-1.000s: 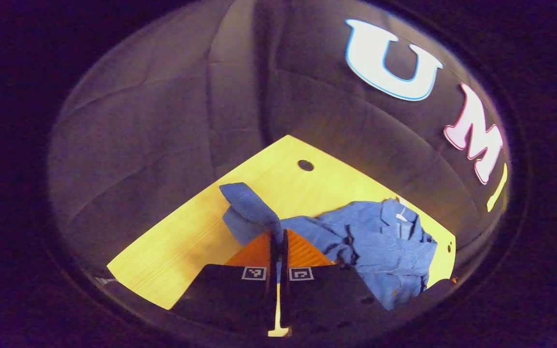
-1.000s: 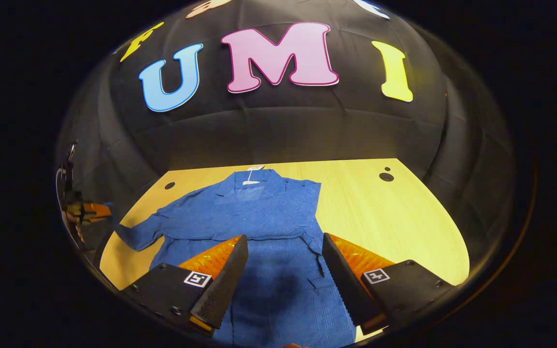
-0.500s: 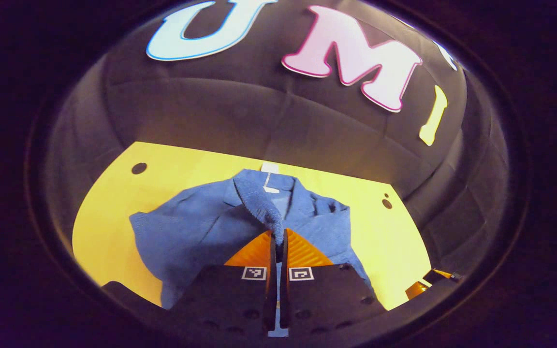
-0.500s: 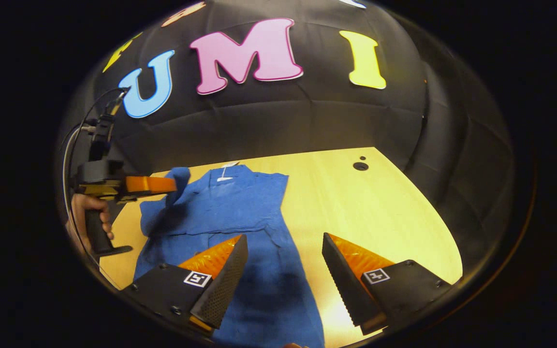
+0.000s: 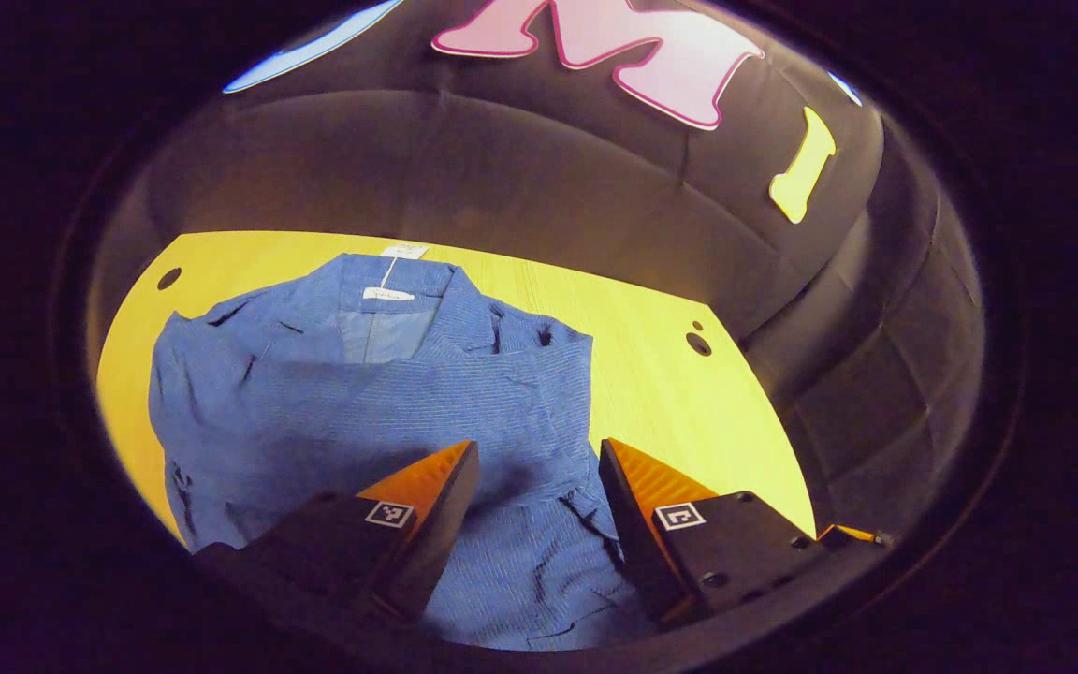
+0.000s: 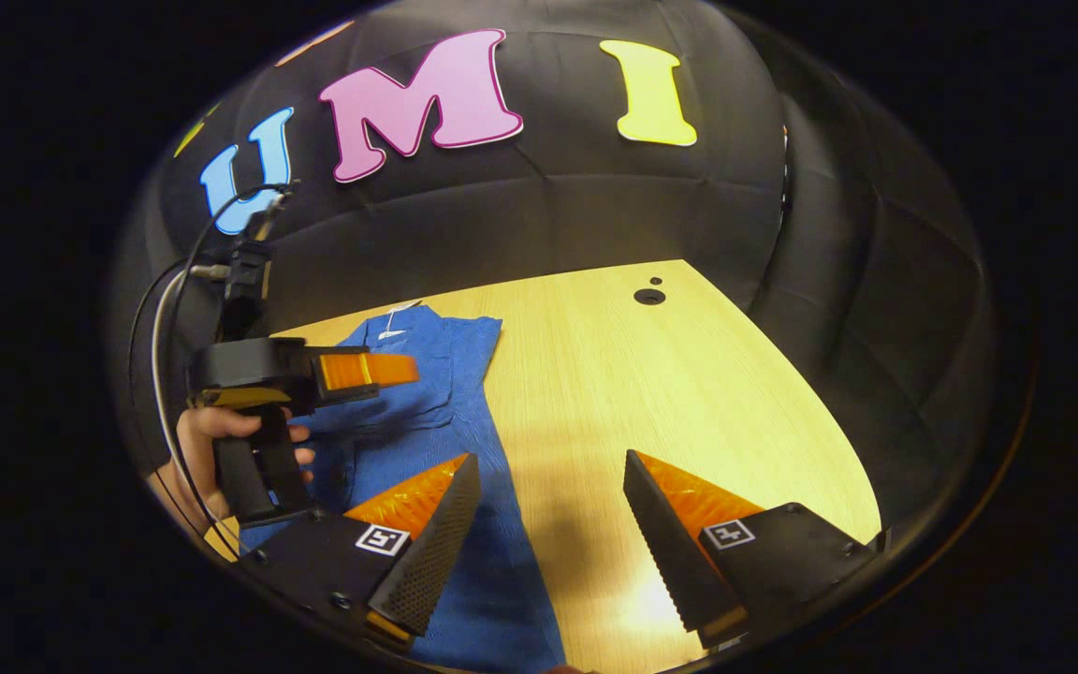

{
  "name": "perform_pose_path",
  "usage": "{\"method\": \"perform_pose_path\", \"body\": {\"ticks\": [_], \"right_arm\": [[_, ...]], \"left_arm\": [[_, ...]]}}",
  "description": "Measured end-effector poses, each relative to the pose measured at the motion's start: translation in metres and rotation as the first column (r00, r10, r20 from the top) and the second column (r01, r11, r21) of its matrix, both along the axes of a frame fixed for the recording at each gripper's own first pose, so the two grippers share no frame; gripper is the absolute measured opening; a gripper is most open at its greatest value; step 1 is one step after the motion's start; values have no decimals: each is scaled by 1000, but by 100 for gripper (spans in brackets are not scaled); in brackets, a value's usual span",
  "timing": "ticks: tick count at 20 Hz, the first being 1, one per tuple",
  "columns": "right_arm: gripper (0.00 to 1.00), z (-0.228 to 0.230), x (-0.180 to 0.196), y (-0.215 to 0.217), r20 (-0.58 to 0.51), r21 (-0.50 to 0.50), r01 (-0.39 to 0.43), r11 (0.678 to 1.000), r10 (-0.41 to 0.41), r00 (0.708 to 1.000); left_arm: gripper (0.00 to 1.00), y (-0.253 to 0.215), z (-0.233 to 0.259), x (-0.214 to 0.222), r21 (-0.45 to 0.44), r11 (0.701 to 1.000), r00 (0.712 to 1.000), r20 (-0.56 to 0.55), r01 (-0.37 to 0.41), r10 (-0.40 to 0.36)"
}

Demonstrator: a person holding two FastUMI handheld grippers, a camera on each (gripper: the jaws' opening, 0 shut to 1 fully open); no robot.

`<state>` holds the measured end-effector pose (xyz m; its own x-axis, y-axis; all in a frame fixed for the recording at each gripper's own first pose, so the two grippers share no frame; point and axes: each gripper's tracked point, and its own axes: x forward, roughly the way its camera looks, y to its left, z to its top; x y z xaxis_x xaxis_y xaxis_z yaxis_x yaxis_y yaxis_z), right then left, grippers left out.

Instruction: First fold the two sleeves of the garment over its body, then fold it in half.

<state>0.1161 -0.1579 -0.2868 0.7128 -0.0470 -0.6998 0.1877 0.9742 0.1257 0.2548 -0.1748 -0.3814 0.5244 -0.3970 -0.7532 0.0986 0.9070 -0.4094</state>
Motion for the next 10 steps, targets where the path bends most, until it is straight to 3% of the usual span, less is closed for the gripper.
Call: {"method": "perform_pose_path", "body": {"ticks": [2,4,5,7,8,9,10], "right_arm": [[98,0,-8,4,0,-1,4,1000,-4,1000],[98,-2,-20,11,-13,-7,3,1000,-3,1000],[98,-2,-28,17,-19,-3,2,1000,-2,1000],[98,-1,-46,30,-31,0,-6,1000,6,999],[98,-2,-57,35,-41,-6,-11,1000,10,999],[98,-2,-66,38,-47,-16,-8,1000,7,999],[98,-3,-75,41,-60,-17,-4,1000,3,998]], "left_arm": [[76,18,30,-12,-34,999,993,118,-15,19],[80,44,70,-31,-63,997,966,252,-49,64],[83,62,89,-44,-76,993,947,302,-87,106],[84,113,109,-61,-112,959,886,366,-261,284],[83,130,105,-79,-143,940,885,316,-311,341],[82,138,97,-103,-176,930,901,244,-322,358],[80,154,87,-127,-153,935,920,187,-319,345]]}}
